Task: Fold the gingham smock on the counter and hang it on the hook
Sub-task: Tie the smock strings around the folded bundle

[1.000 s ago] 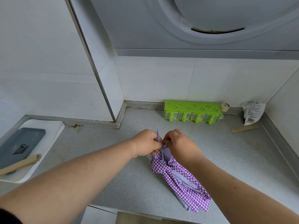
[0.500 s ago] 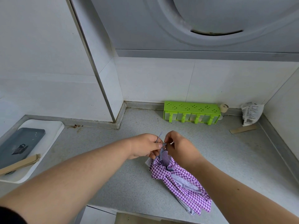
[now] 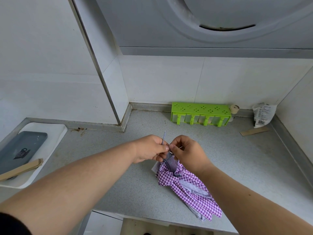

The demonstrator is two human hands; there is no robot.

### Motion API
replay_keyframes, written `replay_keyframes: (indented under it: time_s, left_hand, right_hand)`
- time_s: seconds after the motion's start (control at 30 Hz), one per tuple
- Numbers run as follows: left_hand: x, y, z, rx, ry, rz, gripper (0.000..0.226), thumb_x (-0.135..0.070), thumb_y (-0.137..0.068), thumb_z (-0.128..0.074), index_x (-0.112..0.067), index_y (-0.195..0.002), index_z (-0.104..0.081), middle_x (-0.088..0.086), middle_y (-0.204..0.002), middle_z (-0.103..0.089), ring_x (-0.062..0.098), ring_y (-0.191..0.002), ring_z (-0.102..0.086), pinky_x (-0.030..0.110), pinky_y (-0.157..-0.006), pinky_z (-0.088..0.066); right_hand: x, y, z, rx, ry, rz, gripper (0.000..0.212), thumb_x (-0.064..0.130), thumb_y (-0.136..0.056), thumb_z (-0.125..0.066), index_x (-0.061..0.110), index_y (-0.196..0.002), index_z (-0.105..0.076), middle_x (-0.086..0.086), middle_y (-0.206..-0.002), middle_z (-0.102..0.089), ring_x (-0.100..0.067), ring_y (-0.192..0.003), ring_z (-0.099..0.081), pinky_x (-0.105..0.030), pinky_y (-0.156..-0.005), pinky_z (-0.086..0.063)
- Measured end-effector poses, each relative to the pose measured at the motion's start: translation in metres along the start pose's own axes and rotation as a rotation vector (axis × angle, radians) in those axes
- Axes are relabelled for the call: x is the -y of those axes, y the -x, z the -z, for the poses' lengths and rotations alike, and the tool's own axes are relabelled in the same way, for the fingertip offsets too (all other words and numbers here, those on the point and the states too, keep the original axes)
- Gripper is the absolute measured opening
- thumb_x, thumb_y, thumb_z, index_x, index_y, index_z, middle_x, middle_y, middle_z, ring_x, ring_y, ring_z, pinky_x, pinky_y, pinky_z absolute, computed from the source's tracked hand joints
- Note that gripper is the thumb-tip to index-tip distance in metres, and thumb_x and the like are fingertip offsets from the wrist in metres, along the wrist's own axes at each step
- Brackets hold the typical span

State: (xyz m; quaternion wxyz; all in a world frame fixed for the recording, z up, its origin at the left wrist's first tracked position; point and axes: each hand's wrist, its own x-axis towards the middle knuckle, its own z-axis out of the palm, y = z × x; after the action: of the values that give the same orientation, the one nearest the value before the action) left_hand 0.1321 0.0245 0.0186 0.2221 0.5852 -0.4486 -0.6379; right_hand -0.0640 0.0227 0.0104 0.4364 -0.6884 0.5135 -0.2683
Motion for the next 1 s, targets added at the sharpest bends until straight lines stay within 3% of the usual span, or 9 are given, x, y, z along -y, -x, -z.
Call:
replay_keyframes:
  time_s: [0.17,0.27,0.37,0.43,0.53,0.67,0.8,0.9,1.0]
  left_hand:
    - [0.003,0.002,0.002,-0.148,0.009,-0.026,0.012,-0.014,-0.107,-0.062,-0.008,-0.104,-0.073,0.004,-0.088,-0.073,0.011,-0.078,-0.07,0.027,-0.069,-0.06]
    - [0.003,0.006,0.009,-0.256,-0.365,-0.067,0.015,-0.023,-0.109,-0.057,-0.018,-0.105,-0.071,-0.002,-0.098,-0.077,0.013,-0.084,-0.073,0.027,-0.07,-0.06]
    - [0.006,0.008,0.018,-0.309,-0.689,-0.097,0.018,-0.029,-0.111,-0.051,-0.021,-0.109,-0.066,-0.005,-0.101,-0.076,0.012,-0.09,-0.073,0.036,-0.083,-0.059]
    - [0.008,0.009,0.022,-0.349,-0.8,-0.104,0.018,-0.03,-0.112,-0.046,-0.022,-0.107,-0.061,-0.006,-0.102,-0.074,0.007,-0.088,-0.067,0.035,-0.082,-0.052]
    - [0.011,0.008,0.021,-0.412,-0.85,-0.127,0.018,-0.026,-0.113,-0.042,-0.022,-0.109,-0.059,-0.006,-0.102,-0.071,0.003,-0.085,-0.061,0.031,-0.079,-0.045]
    - [0.011,0.006,0.009,-0.434,-0.714,-0.124,0.02,-0.026,-0.114,-0.04,-0.018,-0.112,-0.058,-0.005,-0.107,-0.073,0.007,-0.09,-0.067,0.033,-0.081,-0.049]
    - [0.009,0.004,0.003,-0.288,-0.354,-0.065,0.021,-0.026,-0.114,-0.043,-0.02,-0.109,-0.063,0.001,-0.112,-0.073,0.017,-0.097,-0.075,0.039,-0.086,-0.06]
    - [0.007,0.009,0.001,-0.193,-0.139,-0.018,0.021,-0.023,-0.114,-0.044,-0.018,-0.109,-0.064,0.006,-0.109,-0.073,0.016,-0.092,-0.072,0.037,-0.083,-0.056]
    - [-0.002,0.018,0.002,-0.034,-0.062,0.027,0.03,-0.026,-0.112,-0.04,-0.013,-0.116,-0.068,0.011,-0.106,-0.075,0.021,-0.098,-0.071,0.041,-0.098,-0.051]
  right_hand:
    - [0.002,0.0,0.0,0.011,0.052,-0.069,0.014,0.03,-0.103,-0.063,0.022,-0.092,-0.062,0.001,-0.074,-0.073,-0.002,-0.053,-0.061,-0.021,-0.05,-0.047]
    - [-0.001,0.001,0.001,0.068,0.089,-0.098,0.014,0.033,-0.104,-0.06,0.024,-0.094,-0.062,0.003,-0.078,-0.075,-0.011,-0.065,-0.07,-0.026,-0.057,-0.05]
    - [-0.005,0.0,0.0,0.153,0.115,-0.106,0.011,0.03,-0.103,-0.06,0.024,-0.095,-0.063,0.007,-0.092,-0.076,-0.02,-0.076,-0.072,-0.033,-0.062,-0.054]
    - [-0.006,0.0,-0.001,0.205,0.189,-0.078,0.008,0.027,-0.101,-0.061,0.023,-0.094,-0.064,0.012,-0.104,-0.073,-0.008,-0.083,-0.07,-0.023,-0.065,-0.052]
    - [-0.007,-0.003,-0.001,0.265,0.271,-0.058,0.004,0.022,-0.095,-0.064,0.021,-0.092,-0.064,0.008,-0.102,-0.074,-0.011,-0.087,-0.069,-0.03,-0.072,-0.056]
    - [-0.004,-0.006,0.001,0.295,0.244,-0.06,0.003,0.019,-0.093,-0.067,0.018,-0.09,-0.065,0.001,-0.08,-0.076,-0.018,-0.077,-0.072,-0.039,-0.072,-0.059]
    - [-0.001,-0.007,-0.001,0.303,-0.013,-0.127,0.006,0.007,-0.094,-0.061,0.008,-0.098,-0.066,-0.004,-0.079,-0.076,-0.016,-0.071,-0.074,-0.04,-0.078,-0.064]
    - [0.004,-0.007,-0.001,0.329,-0.128,-0.155,0.015,-0.002,-0.089,-0.063,0.004,-0.102,-0.063,-0.008,-0.078,-0.07,-0.018,-0.067,-0.068,-0.04,-0.076,-0.059]
    - [0.013,-0.011,0.005,0.349,-0.154,-0.133,0.019,-0.005,-0.085,-0.062,0.007,-0.099,-0.061,-0.011,-0.078,-0.068,-0.019,-0.066,-0.065,-0.041,-0.071,-0.054]
